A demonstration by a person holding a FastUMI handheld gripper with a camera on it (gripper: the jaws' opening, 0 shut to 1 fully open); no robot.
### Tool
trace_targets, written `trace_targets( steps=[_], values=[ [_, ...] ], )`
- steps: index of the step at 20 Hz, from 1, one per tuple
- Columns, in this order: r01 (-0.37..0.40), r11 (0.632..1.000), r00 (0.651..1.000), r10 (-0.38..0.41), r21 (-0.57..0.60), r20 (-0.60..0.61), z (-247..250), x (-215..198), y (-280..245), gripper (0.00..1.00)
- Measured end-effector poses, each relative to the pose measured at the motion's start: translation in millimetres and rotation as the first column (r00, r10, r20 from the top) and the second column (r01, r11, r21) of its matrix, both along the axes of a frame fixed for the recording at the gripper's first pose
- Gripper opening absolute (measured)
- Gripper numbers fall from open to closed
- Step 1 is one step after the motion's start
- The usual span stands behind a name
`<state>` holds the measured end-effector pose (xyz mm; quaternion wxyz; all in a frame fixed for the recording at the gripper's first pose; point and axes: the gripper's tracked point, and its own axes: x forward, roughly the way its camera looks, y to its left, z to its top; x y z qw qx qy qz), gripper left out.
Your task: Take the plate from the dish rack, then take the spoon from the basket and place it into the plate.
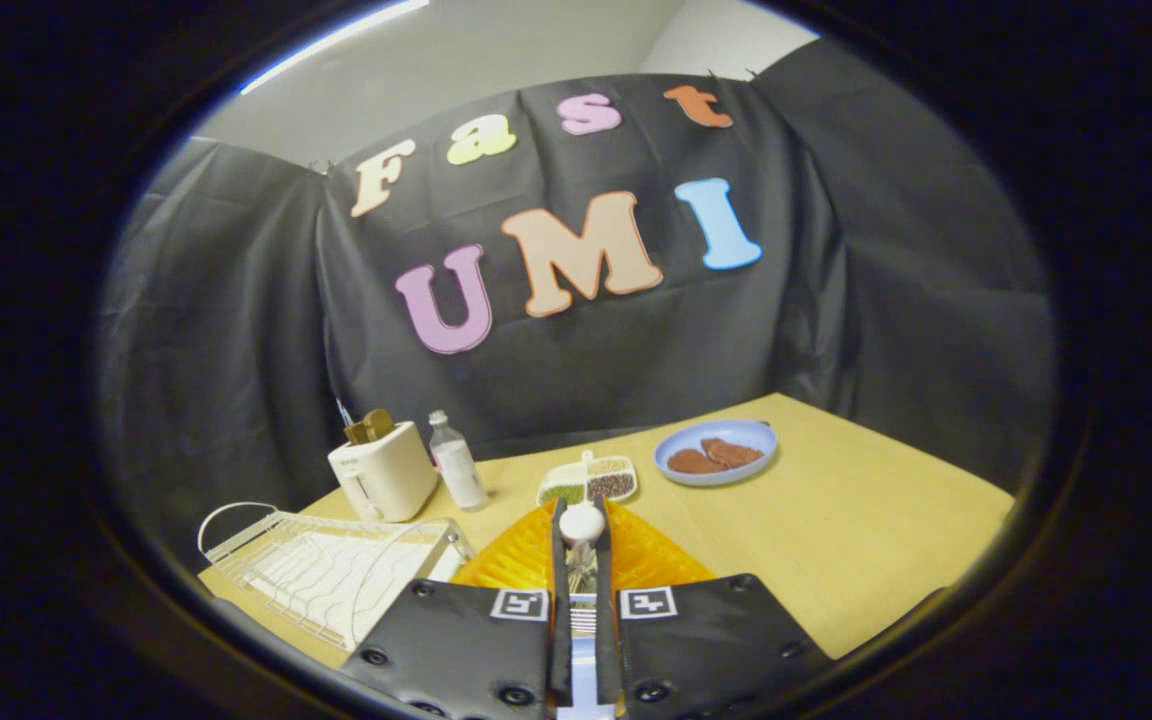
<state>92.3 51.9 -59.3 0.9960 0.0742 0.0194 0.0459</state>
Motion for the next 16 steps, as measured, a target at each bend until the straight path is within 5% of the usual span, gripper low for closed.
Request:
trace_targets(
  steps=[7, 16],
  values=[
    [-0.067, 0.998, 0.99, 0.069, -0.019, 0.12, 46, -55, 4, 0.12],
    [-0.194, 0.98, 0.981, 0.193, 0.037, 0.032, -27, -108, -11, 0.12]
  ],
)
